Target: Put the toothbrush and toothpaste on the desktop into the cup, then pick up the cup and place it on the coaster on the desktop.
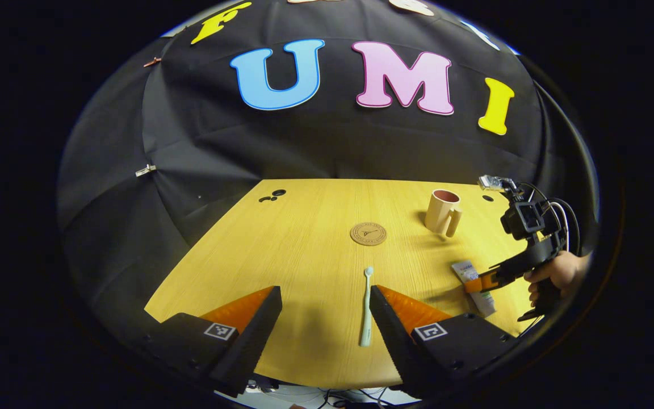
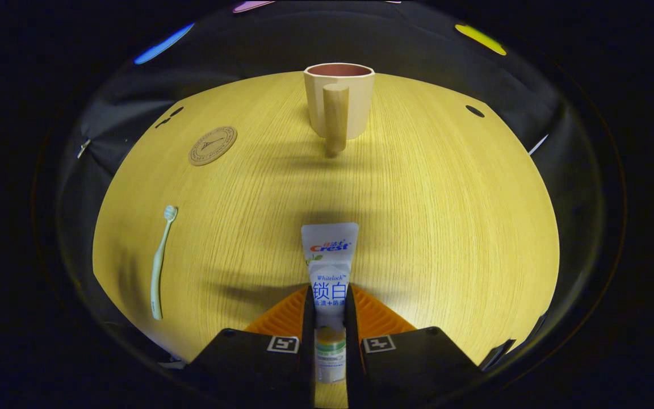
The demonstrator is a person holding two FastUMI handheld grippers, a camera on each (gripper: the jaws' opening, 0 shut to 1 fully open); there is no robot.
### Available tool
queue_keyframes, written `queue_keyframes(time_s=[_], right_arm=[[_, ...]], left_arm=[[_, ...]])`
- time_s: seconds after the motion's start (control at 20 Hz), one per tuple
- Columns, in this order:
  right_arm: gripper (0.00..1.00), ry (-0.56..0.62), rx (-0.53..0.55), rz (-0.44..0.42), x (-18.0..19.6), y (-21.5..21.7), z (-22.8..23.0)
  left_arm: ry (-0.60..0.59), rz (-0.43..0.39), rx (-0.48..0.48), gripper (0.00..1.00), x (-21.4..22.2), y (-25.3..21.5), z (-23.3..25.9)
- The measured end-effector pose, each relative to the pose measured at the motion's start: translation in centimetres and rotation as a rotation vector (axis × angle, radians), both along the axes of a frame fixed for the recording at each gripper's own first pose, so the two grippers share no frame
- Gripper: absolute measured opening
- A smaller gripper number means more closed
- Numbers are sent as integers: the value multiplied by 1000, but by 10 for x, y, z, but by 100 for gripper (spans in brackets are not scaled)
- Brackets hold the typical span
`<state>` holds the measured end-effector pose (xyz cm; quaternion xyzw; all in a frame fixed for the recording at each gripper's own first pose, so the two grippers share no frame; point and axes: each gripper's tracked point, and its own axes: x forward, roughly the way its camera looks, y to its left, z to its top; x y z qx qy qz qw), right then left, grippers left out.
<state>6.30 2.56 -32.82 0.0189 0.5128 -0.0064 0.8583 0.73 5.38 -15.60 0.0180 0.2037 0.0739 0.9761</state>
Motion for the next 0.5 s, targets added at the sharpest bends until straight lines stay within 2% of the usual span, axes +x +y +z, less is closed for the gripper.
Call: queue_keyframes(time_s=[0.15, 0.2, 0.25, 0.5], right_arm=[[26, 13, 29, -7, 0, 0, 0], [20, 22, 40, -8, -2, 0, 0], [25, 30, 49, -7, -3, 0, -1], [25, -6, 70, 40, -12, -10, 15]], left_arm=[[15, -5, -3, 98, 1, 1, -8], [24, -15, -10, 98, 2, -1, -12], [32, -30, -23, 98, 3, -4, -17], [84, -74, -130, 98, 21, -15, -37]])
